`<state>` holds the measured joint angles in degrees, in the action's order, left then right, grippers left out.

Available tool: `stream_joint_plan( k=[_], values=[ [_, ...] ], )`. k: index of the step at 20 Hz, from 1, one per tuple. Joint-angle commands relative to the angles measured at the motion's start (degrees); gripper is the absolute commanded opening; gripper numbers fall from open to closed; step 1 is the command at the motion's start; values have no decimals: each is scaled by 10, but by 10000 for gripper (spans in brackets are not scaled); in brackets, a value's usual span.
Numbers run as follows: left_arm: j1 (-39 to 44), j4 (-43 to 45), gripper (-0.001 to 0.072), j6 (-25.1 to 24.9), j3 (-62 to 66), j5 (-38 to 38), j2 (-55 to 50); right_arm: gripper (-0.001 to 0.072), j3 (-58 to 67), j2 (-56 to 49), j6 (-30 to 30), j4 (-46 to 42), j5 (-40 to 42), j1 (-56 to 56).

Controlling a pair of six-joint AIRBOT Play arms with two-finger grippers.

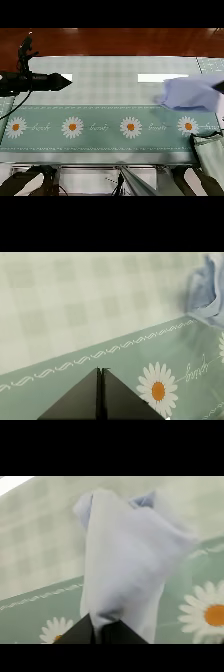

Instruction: Fold the shirts.

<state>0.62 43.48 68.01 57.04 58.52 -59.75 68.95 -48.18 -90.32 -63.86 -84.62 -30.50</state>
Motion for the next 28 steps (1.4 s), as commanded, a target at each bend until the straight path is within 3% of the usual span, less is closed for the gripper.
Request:
stream_joint_plan(
  k=[1,6,10,16,24,25,26,27,28],
  values=[
    [16,1,18,-21,0,-18,-9,24,12,61,-10,-116,-146,-170],
    [15,1,18,-29,0,-26,-35,24,12,69,-6,-300,-217,-319],
    [16,1,18,-48,0,-35,-65,25,12,88,-12,-412,-217,-342],
    [15,1,18,-84,0,-46,-115,25,11,109,-11,-493,-217,-342],
    [4,1,18,-84,0,-71,-116,30,11,111,27,-510,-217,-342],
    [2,1,18,-84,0,-71,-116,146,11,113,28,-513,-217,-342],
    [0,0,18,-84,0,-69,-116,377,11,113,28,-513,-217,-342],
    [-4,0,18,-84,0,-67,-115,539,11,114,28,-508,-217,-341],
    [-4,1,18,-83,2,-59,-113,545,11,118,28,-500,-217,-341]
  ],
)
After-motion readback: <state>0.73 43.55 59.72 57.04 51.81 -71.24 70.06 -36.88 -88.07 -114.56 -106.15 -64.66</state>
